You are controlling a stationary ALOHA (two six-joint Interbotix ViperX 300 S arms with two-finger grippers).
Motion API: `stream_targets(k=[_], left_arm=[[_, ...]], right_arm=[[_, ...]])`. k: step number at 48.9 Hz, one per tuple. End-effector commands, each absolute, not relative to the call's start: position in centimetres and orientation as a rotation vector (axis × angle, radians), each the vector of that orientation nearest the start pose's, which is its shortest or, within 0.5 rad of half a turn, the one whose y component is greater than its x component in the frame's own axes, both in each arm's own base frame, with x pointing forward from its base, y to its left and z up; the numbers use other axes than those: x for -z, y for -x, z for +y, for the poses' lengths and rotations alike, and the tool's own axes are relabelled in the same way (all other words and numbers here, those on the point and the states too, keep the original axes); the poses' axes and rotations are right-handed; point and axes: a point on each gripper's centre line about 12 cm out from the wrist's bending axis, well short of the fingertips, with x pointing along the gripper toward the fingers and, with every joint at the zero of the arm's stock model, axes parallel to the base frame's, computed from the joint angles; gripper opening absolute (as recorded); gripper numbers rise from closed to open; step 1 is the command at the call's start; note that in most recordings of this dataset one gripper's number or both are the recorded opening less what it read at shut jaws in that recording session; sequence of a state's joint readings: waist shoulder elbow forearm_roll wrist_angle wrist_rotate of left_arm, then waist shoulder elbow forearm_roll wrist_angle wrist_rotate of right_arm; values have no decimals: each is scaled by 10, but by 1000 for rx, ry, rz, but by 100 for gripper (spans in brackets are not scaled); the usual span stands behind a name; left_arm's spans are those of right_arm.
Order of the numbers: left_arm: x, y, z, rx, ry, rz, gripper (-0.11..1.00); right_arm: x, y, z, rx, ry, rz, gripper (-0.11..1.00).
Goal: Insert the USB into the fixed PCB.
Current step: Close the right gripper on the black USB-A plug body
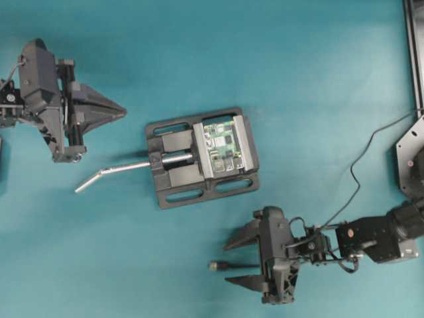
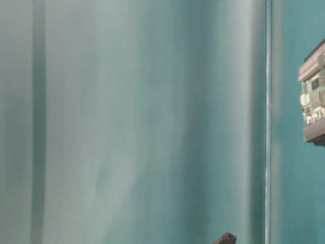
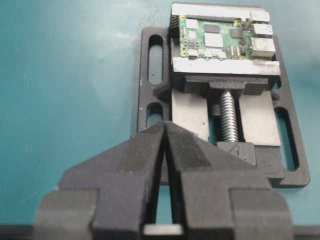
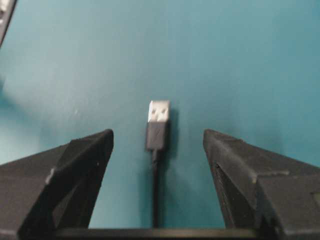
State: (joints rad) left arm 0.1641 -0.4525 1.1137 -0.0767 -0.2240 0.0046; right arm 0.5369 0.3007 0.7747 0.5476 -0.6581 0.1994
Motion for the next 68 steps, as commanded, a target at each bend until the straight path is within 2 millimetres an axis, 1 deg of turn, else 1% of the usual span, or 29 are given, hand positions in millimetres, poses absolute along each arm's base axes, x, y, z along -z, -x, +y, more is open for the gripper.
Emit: stream_targets(k=[1,6,14,25,36,45,50,54,68], left_arm=[[-194,-263,45,-189,96,410,4],[-193,-263,45,-189,96,414,4],[-192,-262,45,-189,96,414,4],[-193,-263,45,-189,96,410,4],[-193,-263,45,-189,96,410,4],[-192,-262,45,-189,96,413,4],[-192,-262,45,-189,96,411,4],[-192,-263,45,-189,96,413,4],[-192,-262,45,-190,101,411,4]], right_arm=[[-87,-353,176,-29,-464,439,78],[-85,-351,177,45,-436,400,78],[-81,-353,179,106,-362,409,78],[-74,-355,186,98,-343,426,78],[-69,-351,196,75,-335,439,78],[-66,-349,205,46,-320,444,68],[-61,-347,209,39,-310,454,63],[-56,-345,209,38,-303,467,63],[-52,-343,209,40,-296,478,63]])
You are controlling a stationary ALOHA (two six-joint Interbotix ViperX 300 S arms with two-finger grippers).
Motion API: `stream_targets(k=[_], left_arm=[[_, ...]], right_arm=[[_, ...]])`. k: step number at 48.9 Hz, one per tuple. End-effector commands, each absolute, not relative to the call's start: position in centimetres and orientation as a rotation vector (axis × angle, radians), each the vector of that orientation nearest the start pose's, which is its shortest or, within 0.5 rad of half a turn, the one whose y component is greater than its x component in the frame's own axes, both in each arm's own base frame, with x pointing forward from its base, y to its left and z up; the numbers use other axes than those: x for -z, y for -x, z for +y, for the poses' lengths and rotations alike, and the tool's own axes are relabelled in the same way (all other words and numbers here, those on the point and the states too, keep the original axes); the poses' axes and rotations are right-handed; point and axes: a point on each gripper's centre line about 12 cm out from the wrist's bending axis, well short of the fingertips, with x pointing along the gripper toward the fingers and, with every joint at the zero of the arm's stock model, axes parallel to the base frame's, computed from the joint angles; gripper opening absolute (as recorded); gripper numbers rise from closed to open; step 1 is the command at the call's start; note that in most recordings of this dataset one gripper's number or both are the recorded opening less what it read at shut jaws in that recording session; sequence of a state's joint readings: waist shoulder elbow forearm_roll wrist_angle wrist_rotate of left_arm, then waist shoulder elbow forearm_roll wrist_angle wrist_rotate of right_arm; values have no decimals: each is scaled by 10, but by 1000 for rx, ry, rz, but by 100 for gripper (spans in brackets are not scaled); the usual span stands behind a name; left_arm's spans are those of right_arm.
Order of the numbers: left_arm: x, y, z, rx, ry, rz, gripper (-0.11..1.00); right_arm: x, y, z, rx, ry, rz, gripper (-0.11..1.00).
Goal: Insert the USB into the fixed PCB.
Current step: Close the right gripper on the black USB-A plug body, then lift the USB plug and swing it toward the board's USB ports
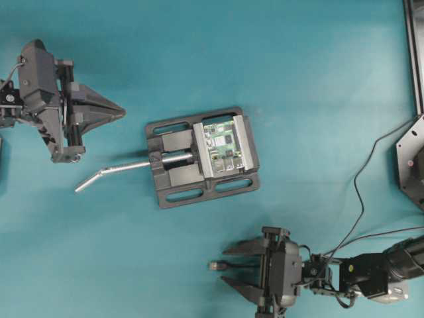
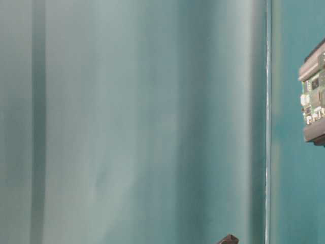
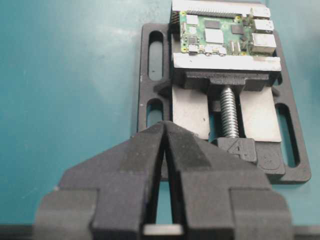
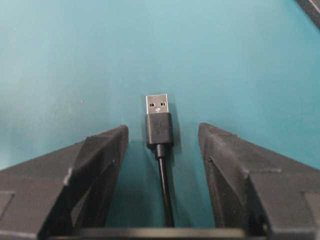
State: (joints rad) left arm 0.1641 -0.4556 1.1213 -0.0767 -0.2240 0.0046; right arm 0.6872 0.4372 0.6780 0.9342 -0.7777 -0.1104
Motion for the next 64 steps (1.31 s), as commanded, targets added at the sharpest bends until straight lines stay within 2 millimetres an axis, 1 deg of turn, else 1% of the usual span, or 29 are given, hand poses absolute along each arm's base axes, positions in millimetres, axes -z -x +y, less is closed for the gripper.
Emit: stream_targets(k=[1,5,8,14,20,24,30,34,36,44,50,56,59,64], left_arm=[[-193,-263,45,-191,102,409,4],[-193,-263,45,-191,103,408,4],[-193,-262,45,-191,103,409,4],[-190,-261,44,-190,104,417,4],[-189,-260,43,-189,105,420,4],[-188,-260,43,-187,103,422,4],[-186,-258,43,-189,105,426,4],[-186,-253,42,-187,106,421,4],[-188,-248,41,-187,104,412,4],[-199,-217,36,-184,100,319,4],[-218,-191,32,-177,92,181,4],[-231,-163,26,-164,80,25,4],[-235,-148,22,-152,75,-56,4],[-233,-133,18,-132,72,-114,4]], right_arm=[[-52,-343,208,40,-295,479,63],[-50,-341,207,42,-291,484,62],[-50,-341,206,43,-289,486,59],[-50,-341,206,43,-289,486,44],[-49,-340,206,43,-287,488,31],[-47,-338,204,45,-282,494,20],[-44,-333,200,50,-270,507,19],[-42,-331,198,54,-263,512,19],[-41,-329,196,56,-260,515,19],[-41,-326,190,75,-247,488,19],[-45,-323,180,112,-238,440,19],[-56,-321,168,161,-242,365,19],[-60,-319,164,178,-246,345,19],[-66,-319,161,201,-271,335,19]])
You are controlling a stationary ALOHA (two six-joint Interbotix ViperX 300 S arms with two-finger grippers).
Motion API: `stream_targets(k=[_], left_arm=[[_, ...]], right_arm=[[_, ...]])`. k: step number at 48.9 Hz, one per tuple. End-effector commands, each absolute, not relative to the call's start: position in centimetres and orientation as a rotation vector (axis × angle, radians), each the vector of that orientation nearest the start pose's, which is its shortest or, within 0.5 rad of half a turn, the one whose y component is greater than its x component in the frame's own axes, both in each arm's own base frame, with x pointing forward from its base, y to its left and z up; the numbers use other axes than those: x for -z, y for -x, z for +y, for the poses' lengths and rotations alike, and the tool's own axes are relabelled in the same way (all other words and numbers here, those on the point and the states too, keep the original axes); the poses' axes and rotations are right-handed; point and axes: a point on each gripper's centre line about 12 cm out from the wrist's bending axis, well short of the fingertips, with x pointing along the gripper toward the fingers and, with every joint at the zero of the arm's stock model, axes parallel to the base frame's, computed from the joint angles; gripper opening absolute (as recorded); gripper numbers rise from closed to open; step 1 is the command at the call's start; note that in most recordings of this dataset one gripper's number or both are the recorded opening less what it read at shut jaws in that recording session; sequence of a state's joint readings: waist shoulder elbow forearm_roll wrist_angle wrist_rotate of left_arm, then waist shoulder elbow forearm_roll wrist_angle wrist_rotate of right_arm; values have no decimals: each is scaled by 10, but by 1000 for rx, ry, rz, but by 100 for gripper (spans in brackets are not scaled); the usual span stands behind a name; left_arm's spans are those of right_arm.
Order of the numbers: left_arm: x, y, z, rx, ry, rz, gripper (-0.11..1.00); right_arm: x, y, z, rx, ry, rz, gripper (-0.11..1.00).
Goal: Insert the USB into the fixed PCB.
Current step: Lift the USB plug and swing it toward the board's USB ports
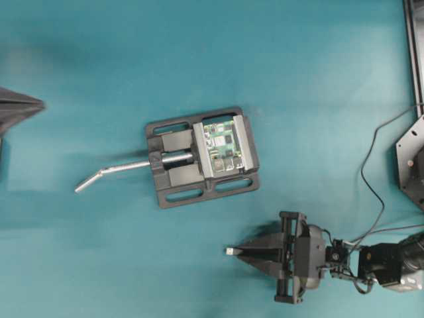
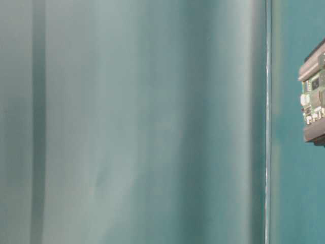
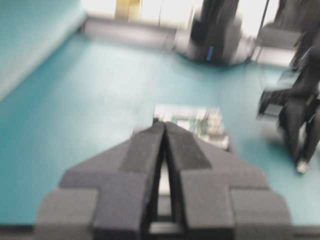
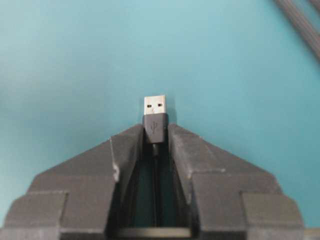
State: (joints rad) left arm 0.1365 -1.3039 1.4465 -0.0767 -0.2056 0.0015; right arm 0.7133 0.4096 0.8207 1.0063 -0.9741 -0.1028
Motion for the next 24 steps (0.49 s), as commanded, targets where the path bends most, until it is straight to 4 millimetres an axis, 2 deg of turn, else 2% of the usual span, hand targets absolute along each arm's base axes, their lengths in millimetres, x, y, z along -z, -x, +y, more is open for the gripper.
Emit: stream_targets(k=[1,14,24], left_arm=[[-232,-131,17,-130,73,-114,4],[-213,-134,15,-114,84,78,4],[-210,-136,15,-115,86,110,4]], right_arm=[[-68,-320,161,206,-277,332,19],[-83,-324,152,342,-352,280,19],[-96,-327,141,512,-356,219,19]])
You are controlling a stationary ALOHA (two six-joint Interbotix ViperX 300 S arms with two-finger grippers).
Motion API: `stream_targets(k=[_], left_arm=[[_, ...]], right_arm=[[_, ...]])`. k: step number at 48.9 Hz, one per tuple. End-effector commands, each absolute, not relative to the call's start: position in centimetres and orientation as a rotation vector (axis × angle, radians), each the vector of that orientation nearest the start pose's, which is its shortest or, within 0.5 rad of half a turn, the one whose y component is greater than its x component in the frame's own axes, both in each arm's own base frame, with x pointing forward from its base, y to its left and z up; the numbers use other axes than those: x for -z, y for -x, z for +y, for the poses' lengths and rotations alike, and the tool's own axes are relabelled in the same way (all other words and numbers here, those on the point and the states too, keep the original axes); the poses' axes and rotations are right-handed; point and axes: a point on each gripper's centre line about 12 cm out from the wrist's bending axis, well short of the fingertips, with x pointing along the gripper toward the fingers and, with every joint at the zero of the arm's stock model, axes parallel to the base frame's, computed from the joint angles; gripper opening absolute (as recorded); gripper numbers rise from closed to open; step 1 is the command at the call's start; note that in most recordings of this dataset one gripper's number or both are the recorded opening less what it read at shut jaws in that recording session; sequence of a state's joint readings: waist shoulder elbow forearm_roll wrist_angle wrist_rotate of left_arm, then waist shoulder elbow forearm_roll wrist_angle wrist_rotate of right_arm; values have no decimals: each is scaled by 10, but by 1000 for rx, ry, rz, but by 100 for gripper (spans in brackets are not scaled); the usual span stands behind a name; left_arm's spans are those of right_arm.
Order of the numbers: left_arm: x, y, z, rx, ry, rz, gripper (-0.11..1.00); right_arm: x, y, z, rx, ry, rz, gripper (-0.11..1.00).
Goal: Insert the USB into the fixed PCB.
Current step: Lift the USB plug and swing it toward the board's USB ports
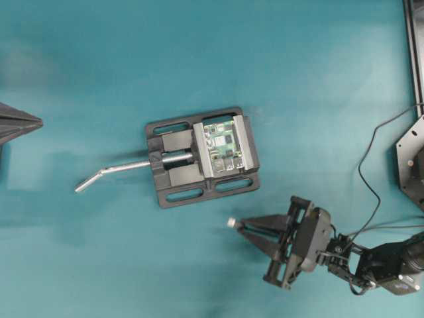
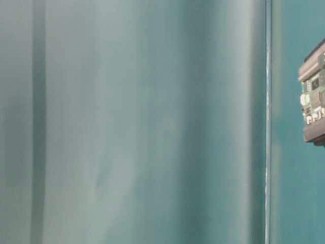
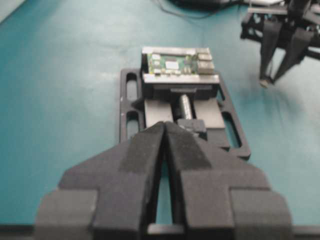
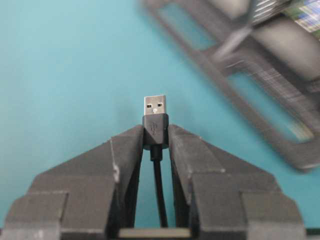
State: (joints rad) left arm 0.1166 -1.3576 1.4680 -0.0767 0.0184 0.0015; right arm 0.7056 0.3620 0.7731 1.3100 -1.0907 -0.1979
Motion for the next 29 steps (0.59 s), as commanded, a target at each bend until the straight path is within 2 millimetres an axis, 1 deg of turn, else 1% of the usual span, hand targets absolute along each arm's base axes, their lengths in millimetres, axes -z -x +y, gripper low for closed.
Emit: stream_targets(k=[1,13,21,24,29], left_arm=[[-210,-136,15,-115,86,109,4],[-202,-135,15,-113,76,152,4],[-199,-134,14,-111,76,205,4],[-195,-133,14,-109,77,238,4],[-196,-134,14,-109,81,240,4]], right_arm=[[-96,-327,140,528,-356,217,19],[-107,-333,143,666,-327,238,19],[-113,-329,140,764,-311,221,19],[-114,-328,139,783,-317,215,19],[-115,-327,138,814,-323,206,19]])
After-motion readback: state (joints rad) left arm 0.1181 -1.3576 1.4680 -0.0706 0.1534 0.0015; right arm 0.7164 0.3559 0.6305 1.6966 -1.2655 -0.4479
